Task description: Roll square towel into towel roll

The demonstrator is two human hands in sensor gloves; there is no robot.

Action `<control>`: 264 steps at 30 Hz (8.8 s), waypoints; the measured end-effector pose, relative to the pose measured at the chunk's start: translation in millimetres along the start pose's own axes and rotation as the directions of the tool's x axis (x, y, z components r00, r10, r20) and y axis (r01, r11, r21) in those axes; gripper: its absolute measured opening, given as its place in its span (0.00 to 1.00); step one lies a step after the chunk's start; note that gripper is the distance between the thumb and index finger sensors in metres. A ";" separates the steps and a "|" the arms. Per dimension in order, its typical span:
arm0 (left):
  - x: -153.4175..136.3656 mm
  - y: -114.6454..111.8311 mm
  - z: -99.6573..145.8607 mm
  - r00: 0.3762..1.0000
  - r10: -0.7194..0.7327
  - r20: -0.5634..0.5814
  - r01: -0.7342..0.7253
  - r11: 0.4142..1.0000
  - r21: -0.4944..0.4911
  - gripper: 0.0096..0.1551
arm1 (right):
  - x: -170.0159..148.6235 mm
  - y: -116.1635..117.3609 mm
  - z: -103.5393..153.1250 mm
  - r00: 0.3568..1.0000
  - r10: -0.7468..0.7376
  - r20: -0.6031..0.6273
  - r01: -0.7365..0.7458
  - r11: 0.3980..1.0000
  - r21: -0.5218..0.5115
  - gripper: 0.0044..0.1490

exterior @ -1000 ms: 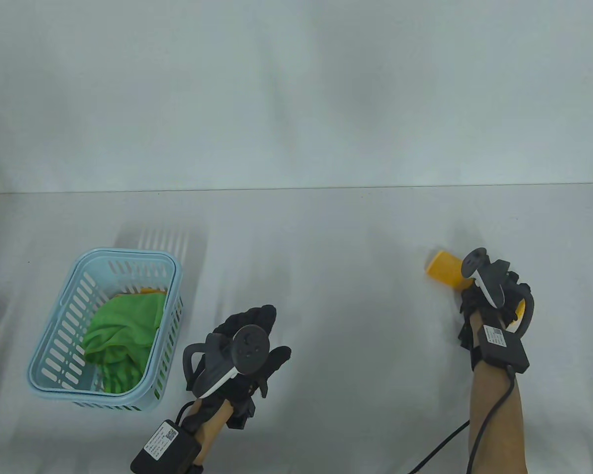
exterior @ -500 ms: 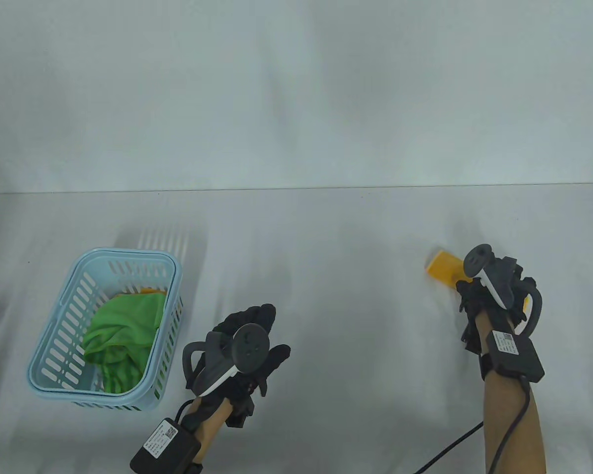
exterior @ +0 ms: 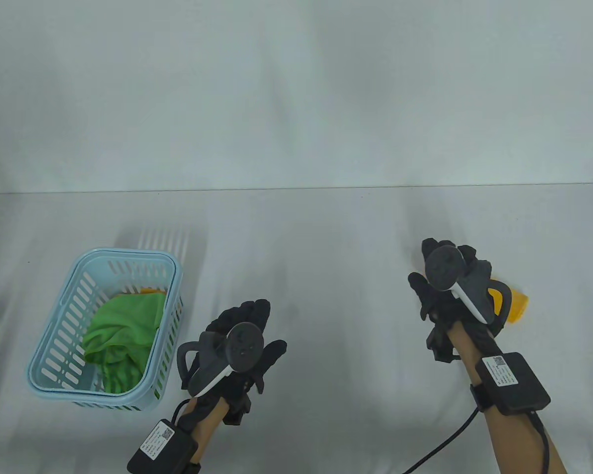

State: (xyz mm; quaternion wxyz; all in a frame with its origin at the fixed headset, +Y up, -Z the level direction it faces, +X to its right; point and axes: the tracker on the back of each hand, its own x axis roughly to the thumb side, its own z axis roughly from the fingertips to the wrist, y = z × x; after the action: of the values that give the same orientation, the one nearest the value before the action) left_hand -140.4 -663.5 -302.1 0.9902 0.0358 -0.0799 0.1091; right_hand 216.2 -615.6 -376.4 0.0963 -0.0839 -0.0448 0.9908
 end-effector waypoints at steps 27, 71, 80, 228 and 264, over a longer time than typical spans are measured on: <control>-114.3 135.9 -23.2 0.940 -0.144 -0.308 0.139 0.990 -0.039 0.53 | 78.4 61.5 98.3 0.924 -0.268 0.274 0.262 0.963 0.060 0.53; -198.3 14.3 -62.2 0.741 -0.510 -0.437 0.301 0.834 -0.462 0.31 | 67.1 60.1 92.4 0.905 -0.378 0.197 0.360 0.925 0.121 0.50; -190.1 67.3 -53.9 0.745 -0.442 -0.499 0.295 0.890 -0.349 0.28 | 62.4 58.8 90.2 0.903 -0.391 0.179 0.375 0.919 0.119 0.49; -19.6 3.2 -31.2 0.916 0.361 -0.175 -0.387 0.909 -0.151 0.53 | 68.7 -71.7 47.6 0.642 -0.766 0.012 0.765 0.642 0.047 0.26; 64.0 -33.8 -17.6 0.932 0.332 0.149 -0.249 0.881 -0.402 0.48 | 98.3 -150.0 48.8 0.584 -0.812 0.010 0.812 0.583 -0.026 0.26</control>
State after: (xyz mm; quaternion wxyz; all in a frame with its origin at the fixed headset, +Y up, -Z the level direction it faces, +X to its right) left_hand -68.5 -681.4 -310.6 0.9362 -0.1558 -0.2095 0.2351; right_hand 140.0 -453.0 -328.3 0.5366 -0.0572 -0.0919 0.8369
